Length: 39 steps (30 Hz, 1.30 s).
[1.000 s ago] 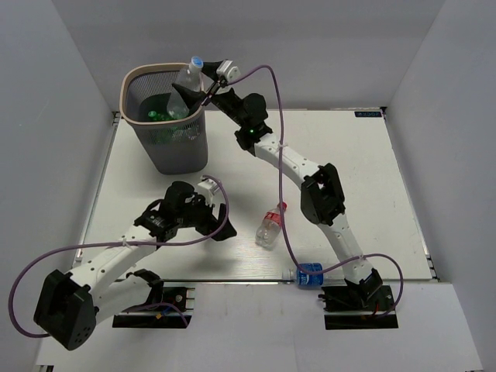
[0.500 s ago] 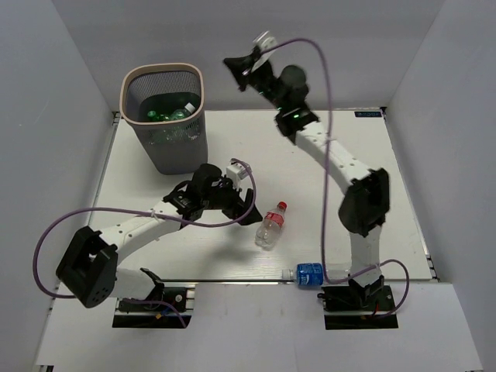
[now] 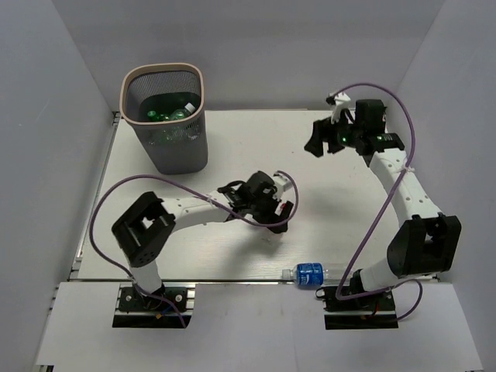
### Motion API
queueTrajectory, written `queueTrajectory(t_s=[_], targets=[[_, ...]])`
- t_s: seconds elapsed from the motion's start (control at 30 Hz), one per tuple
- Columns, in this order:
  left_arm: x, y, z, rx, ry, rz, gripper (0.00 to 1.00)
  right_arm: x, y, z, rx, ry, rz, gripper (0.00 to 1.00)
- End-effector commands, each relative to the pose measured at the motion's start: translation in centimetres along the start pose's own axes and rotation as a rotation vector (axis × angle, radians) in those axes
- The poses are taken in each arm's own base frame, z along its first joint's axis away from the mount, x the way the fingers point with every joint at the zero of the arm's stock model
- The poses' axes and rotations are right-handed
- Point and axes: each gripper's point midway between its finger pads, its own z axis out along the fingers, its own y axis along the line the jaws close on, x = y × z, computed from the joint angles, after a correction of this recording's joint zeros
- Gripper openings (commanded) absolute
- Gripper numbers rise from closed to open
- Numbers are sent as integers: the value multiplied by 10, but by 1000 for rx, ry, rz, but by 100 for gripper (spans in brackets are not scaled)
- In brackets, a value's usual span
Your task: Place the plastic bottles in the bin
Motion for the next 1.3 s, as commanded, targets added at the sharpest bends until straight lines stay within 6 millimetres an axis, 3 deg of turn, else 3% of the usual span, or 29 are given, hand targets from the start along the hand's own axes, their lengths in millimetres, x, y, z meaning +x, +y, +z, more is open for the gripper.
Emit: queueTrajectory(t_s=[0.0,0.1,0.17,0.23,0.3,0.37,0.4,0.43,0.47,0.5,0.53,0.57,0.7,0.73,0.83,0.87,0.93,0.97,1.07,1.13,1.17,1.23,1.27], targets=[[4,13,6,-178,50,11,100,10,22,-35,-98,14,-29,81],[17,20,14,-268,100,14,100,18,34,-46,-185,22,-46,81],[22,21,12,-299,129,25,97,33,53,-55,-306,57,-62,81],[14,20,11,-327,108,37,92,44,67,-61,-395,74,-142,78],[20,21,8,-350,128,48,79,57,82,-72,-486,92,-150,74],[13,23,3,-373,112,51,67,59,86,-80,-522,70,-218,64],[3,21,-2,-374,83,52,55,67,96,-89,-573,80,-218,51],[-6,19,-10,-378,51,52,51,67,98,-92,-591,63,-282,34],[-17,22,-18,-403,22,47,47,79,105,-102,-628,97,-283,4],[-31,28,-27,-420,-9,32,42,82,106,-104,-641,104,-298,0],[-40,26,-35,-429,-35,32,41,86,107,-106,-661,103,-355,0],[-66,32,-57,-473,-122,18,39,98,107,-110,-665,146,-340,0],[-129,59,-118,-573,-293,-7,36,131,101,-115,-641,207,-379,0],[-139,77,-130,-607,-311,-30,36,142,104,-116,-655,219,-361,0],[-189,100,-178,-664,-448,-53,36,157,109,-117,-686,229,-346,16],[-217,97,-198,-655,-525,-64,36,160,110,-116,-694,223,-360,19],[-244,114,-228,-704,-591,-70,36,161,113,-115,-714,205,-355,21],[-269,114,-246,-708,-653,-79,36,160,114,-114,-719,200,-354,22],[-297,142,-286,-797,-737,-117,38,154,118,-114,-733,165,-376,29],[-299,159,-300,-850,-741,-143,38,155,120,-116,-735,159,-401,36],[-300,170,-319,-888,-764,-164,40,156,121,-116,-739,159,-413,39],[-292,190,-321,-930,-742,-199,40,160,125,-117,-751,157,-428,55],[-281,209,-324,-966,-730,-244,42,161,128,-118,-760,159,-429,72]])
